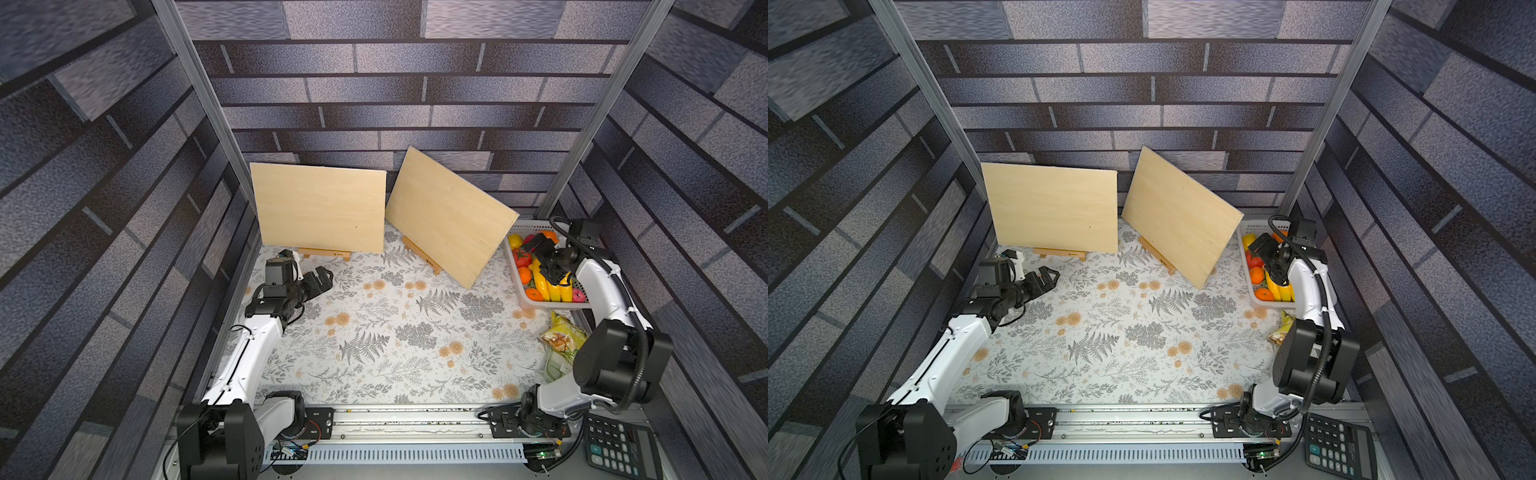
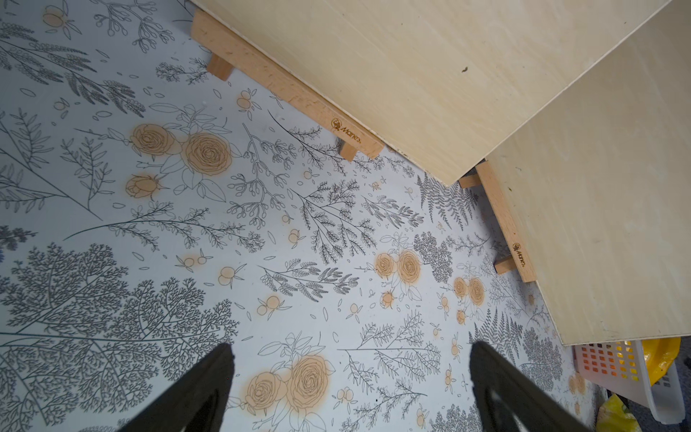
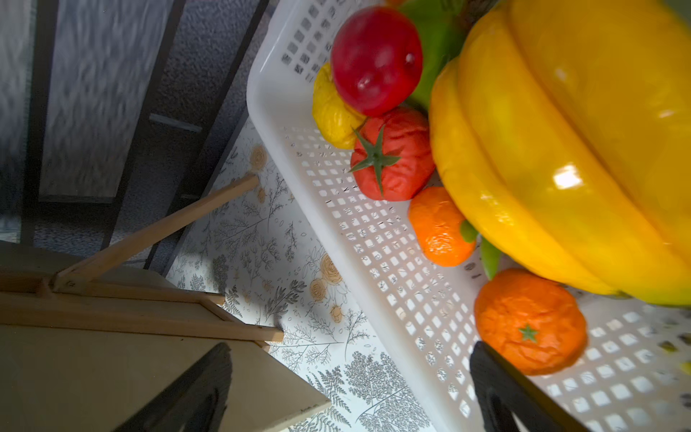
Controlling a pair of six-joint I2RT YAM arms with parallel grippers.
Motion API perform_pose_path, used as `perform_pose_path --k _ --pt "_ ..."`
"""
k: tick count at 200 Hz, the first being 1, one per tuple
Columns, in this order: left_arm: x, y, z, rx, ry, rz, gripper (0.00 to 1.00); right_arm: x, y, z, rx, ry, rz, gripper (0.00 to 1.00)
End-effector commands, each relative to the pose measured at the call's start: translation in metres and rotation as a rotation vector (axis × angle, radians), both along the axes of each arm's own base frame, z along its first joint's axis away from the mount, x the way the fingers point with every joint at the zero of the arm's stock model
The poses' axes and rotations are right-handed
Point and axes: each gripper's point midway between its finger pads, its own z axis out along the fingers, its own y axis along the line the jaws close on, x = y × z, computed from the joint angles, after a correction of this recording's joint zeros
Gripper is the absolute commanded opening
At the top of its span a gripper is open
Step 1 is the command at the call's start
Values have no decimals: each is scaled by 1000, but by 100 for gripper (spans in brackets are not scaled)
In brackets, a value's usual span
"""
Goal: Assemble the easel
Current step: Adjust the drawing board on the easel.
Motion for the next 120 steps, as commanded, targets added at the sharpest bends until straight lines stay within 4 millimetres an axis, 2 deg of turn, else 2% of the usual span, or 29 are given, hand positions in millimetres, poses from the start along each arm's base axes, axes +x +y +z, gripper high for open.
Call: perform_pose_path --k 1,12,16,28,37,46,66,88,120 --pt "-1 11 4 19 -50 43 100 5 17 20 -102 -201 159 100" --pt "0 16 5 22 -70 58 100 8 12 26 -162 -265 161 100" --pt "1 17 6 23 -76 61 100 4 11 14 -178 -256 158 100" --pt "2 23 5 21 -81 78 100 6 7 18 -218 -330 141 100" --pt "3 25 5 13 -76 84 100 6 8 17 -197 -339 132 100" --pt "3 25 5 9 -68 80 100 6 18 14 -142 -323 165 100" --pt "4 24 7 22 -70 70 100 -3 36 -5 -12 -264 189 100" --pt "4 25 5 30 -75 72 100 -10 28 -16 -63 -284 141 99" --pt "5 24 1 50 -80 59 100 9 24 -8 -111 -338 161 98"
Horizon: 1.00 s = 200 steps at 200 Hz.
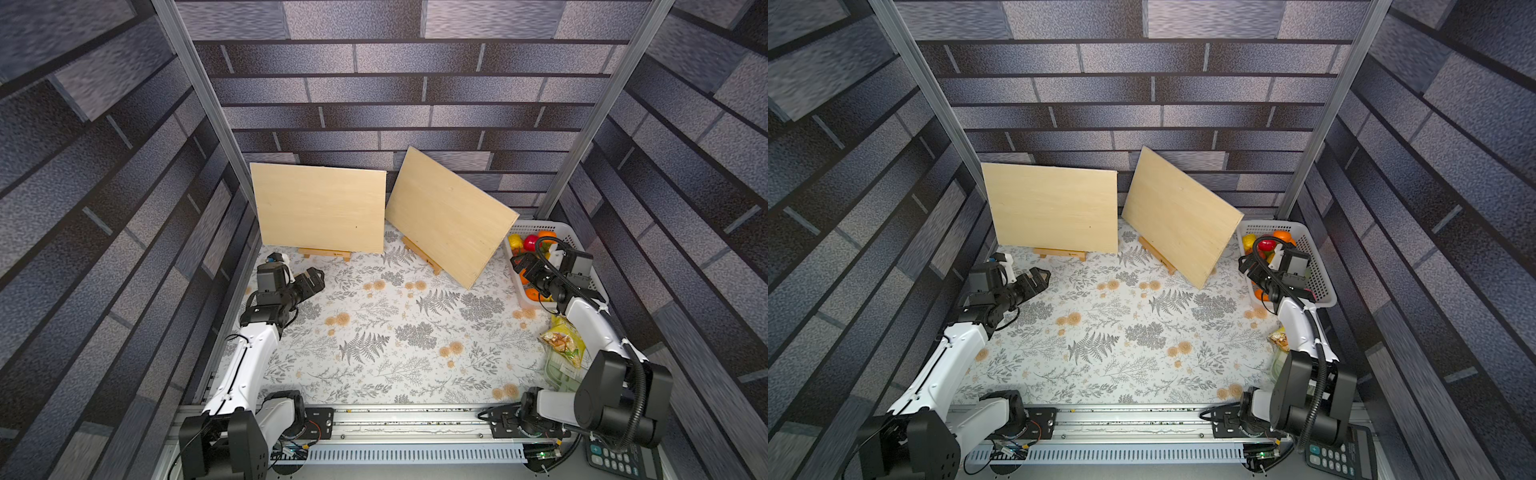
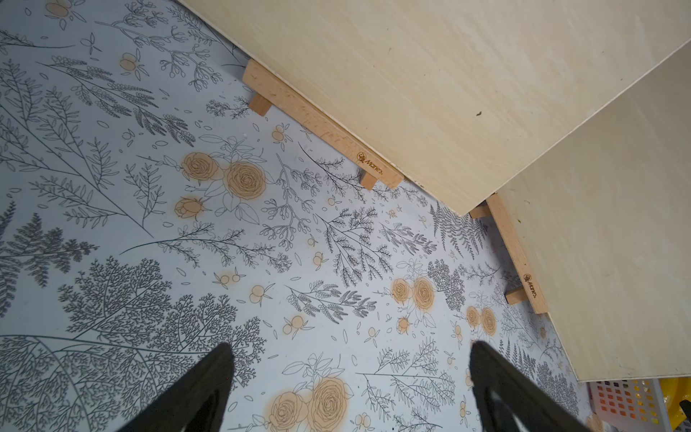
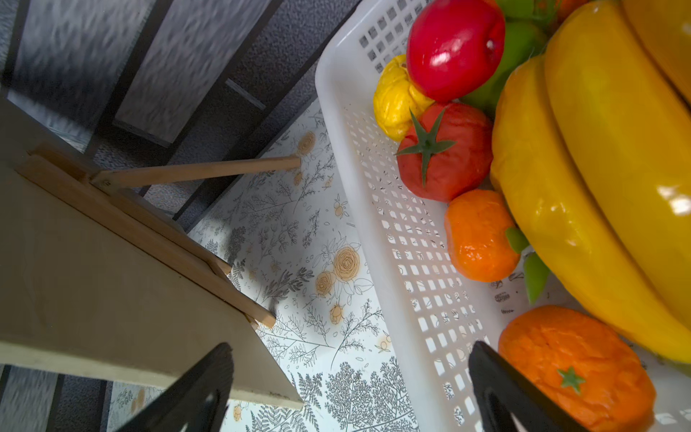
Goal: Assemble the easel
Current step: Adjust the drawing board on the easel, then reset both arms
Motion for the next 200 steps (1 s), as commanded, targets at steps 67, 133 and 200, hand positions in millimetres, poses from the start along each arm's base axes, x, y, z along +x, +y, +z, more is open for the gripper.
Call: perform_pose_path --k 67,133,200 --pt "7 0 -3 54 -15 -22 100 56 32 13 -48 -102 108 96" --pt "-1 1 -8 69 -4 -19 100 45 60 -10 -33 -56 128 97" --pt "-6 1 -10 85 8 -19 100 23 66 -25 -14 -22 129 97"
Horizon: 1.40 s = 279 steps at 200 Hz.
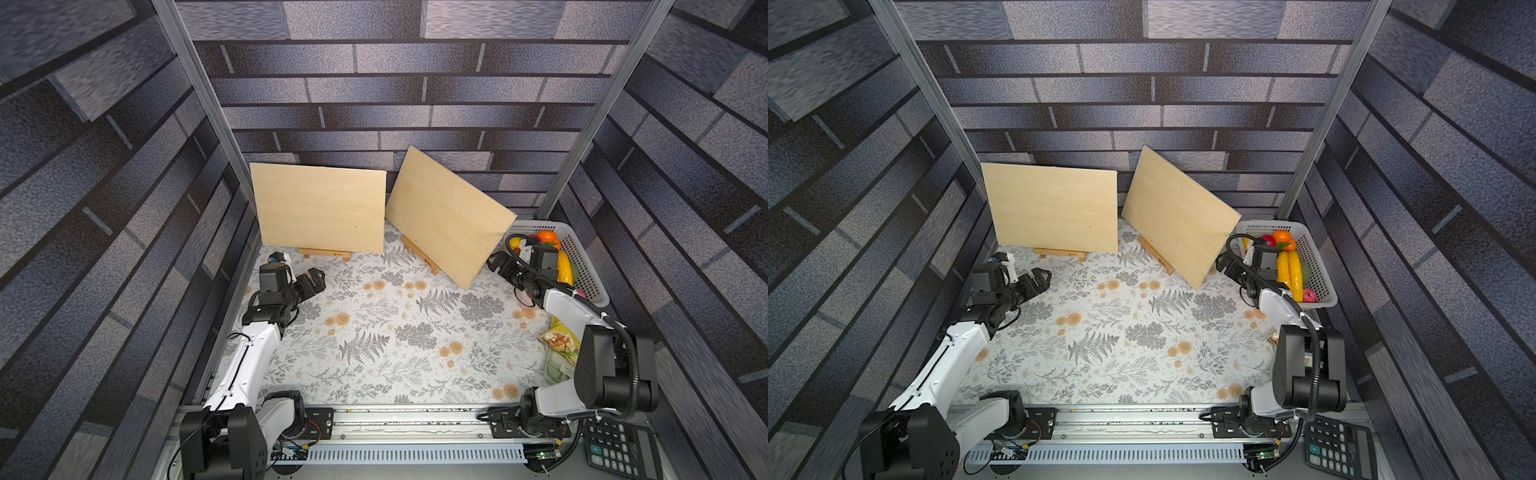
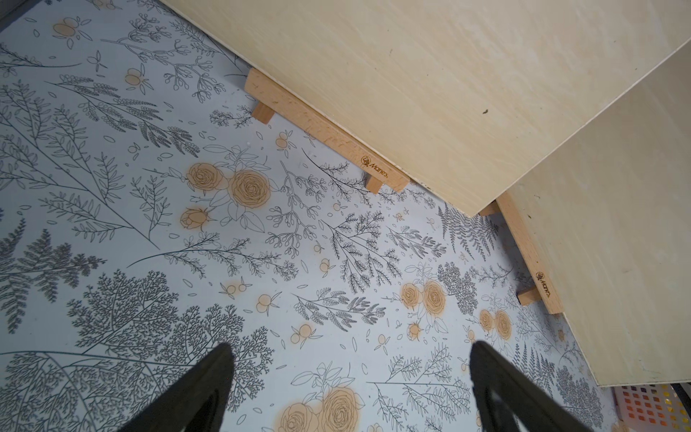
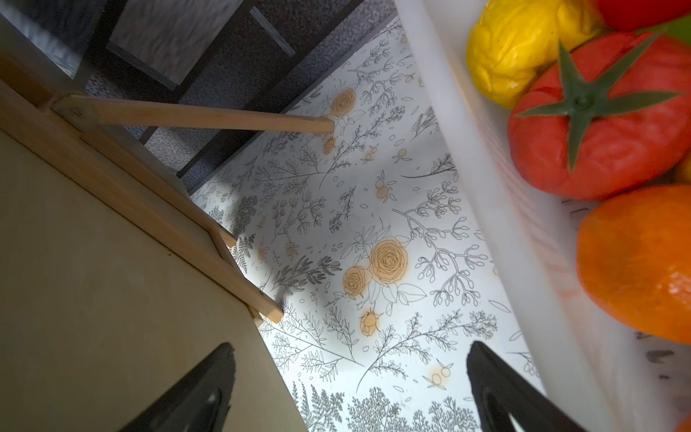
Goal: Assemble the easel
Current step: Reset both arms
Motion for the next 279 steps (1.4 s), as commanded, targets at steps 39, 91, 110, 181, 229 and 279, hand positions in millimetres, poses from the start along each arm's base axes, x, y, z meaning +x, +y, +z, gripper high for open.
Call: perform_pose_path --k 39,91,110,181,229,279 --pt "-10 1 -7 39 20 -8 100 -13 17 -5 22 -3 12 97" --pt "-13 2 -9 48 25 -9 100 -17 35 -14 24 15 52 98" --pt "-16 2 -12 48 30 -8 100 -17 39 -16 22 19 61 98" --pt "-23 5 -22 57 44 0 100 -24 33 -35 -72 44 56 99" --pt "-17 5 -28 79 33 -10 100 -8 24 -35 -125 -30 101 100" --pt "-10 5 -25 95 -22 -19 100 -1 10 -27 -193 -51 129 100"
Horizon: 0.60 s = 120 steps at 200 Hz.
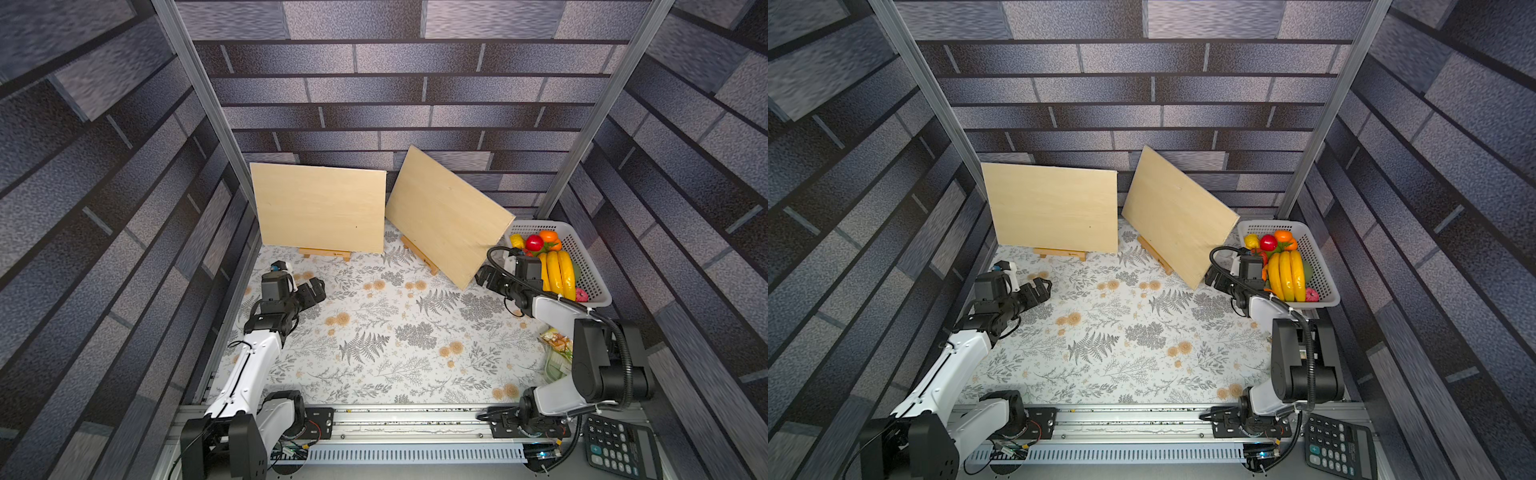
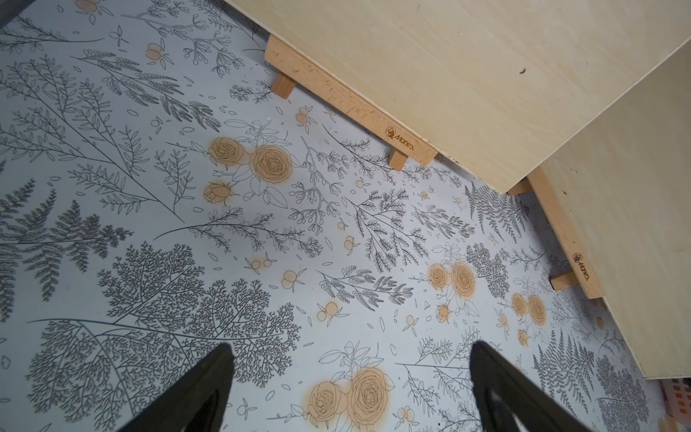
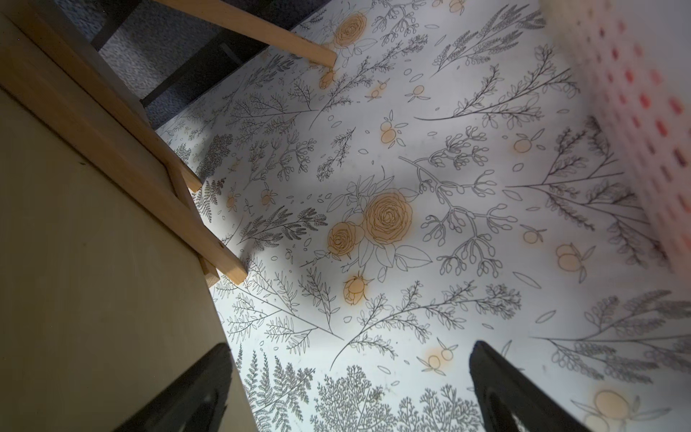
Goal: Assemble the easel
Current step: Reset both arms
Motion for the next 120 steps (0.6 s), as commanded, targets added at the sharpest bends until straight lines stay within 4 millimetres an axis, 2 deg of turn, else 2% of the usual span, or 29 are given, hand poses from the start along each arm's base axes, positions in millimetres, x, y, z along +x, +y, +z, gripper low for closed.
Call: perform_pose_path --k 1,48,90,120 --pt "5 1 1 42 -48 -22 100 10 -13 16 -64 -60 18 100" --pt "10 4 -3 94 -114 -36 100 0 -12 24 -174 -211 106 100" --pt "18 10 -6 145 -146 -42 100 -16 -16 18 -217 -368 82 100" --pt "26 18 -5 169 -182 -22 100 -17 -18 19 -237 -375 79 100"
